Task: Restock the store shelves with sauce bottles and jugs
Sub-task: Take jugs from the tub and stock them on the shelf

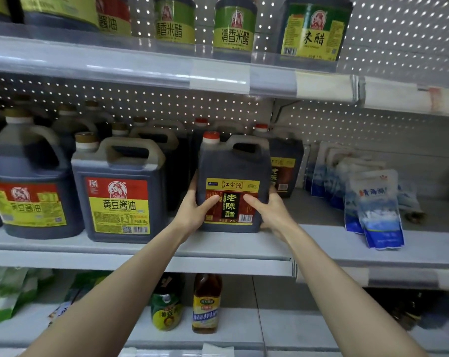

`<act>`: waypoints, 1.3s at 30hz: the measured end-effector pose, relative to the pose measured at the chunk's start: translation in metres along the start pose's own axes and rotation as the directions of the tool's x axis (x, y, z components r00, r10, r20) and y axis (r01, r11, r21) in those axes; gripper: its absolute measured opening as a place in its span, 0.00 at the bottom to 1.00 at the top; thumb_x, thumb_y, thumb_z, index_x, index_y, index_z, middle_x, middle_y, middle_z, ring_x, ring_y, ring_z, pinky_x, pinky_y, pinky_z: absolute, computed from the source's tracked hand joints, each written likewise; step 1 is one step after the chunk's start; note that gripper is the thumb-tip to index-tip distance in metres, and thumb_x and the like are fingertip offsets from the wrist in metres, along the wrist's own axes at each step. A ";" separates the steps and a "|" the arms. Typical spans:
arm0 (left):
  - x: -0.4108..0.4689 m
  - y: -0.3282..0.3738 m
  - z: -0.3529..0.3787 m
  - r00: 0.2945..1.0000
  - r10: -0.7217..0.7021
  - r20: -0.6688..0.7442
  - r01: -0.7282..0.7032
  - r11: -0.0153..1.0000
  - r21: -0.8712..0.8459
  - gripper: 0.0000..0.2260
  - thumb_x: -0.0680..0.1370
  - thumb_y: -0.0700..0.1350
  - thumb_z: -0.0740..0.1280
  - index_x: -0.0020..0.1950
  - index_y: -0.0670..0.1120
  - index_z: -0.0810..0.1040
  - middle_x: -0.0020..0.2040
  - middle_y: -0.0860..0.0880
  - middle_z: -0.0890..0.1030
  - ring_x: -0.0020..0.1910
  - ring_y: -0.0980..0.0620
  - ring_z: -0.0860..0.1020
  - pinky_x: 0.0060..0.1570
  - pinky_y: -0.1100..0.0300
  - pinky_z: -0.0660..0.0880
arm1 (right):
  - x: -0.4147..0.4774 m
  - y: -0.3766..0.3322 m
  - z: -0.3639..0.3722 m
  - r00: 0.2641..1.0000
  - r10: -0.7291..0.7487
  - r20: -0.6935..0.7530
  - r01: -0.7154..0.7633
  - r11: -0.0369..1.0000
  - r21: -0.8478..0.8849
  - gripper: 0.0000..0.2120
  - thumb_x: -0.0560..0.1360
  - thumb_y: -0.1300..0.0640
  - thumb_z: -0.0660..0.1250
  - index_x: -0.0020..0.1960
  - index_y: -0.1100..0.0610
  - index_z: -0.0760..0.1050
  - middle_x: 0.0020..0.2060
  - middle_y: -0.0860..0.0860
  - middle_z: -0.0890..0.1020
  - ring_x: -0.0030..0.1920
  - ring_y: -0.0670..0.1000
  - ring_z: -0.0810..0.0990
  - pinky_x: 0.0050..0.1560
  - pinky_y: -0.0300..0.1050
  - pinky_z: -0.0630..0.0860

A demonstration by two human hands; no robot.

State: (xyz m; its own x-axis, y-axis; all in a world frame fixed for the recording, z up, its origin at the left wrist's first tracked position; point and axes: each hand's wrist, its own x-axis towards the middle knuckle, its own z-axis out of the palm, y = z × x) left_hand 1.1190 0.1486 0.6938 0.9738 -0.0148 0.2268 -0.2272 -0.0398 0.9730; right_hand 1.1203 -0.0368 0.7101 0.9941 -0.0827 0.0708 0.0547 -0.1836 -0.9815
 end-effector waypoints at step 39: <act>0.073 -0.049 -0.003 0.951 -0.137 -0.276 0.137 0.990 -0.020 0.32 0.79 0.53 0.63 0.78 0.49 0.52 0.75 0.47 0.64 0.72 0.45 0.65 0.70 0.54 0.63 | 0.071 0.022 0.041 0.998 0.047 0.032 -0.041 0.987 -0.158 0.33 0.80 0.42 0.57 0.79 0.50 0.47 0.76 0.51 0.61 0.73 0.57 0.63 0.69 0.48 0.62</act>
State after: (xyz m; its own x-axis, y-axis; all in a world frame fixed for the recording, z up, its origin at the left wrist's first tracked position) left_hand 1.2008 0.1523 0.6626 0.9591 0.2669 0.0942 -0.0919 -0.0211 0.9955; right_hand 1.1963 -0.0071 0.6861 0.9981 -0.0594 0.0190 -0.0018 -0.3325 -0.9431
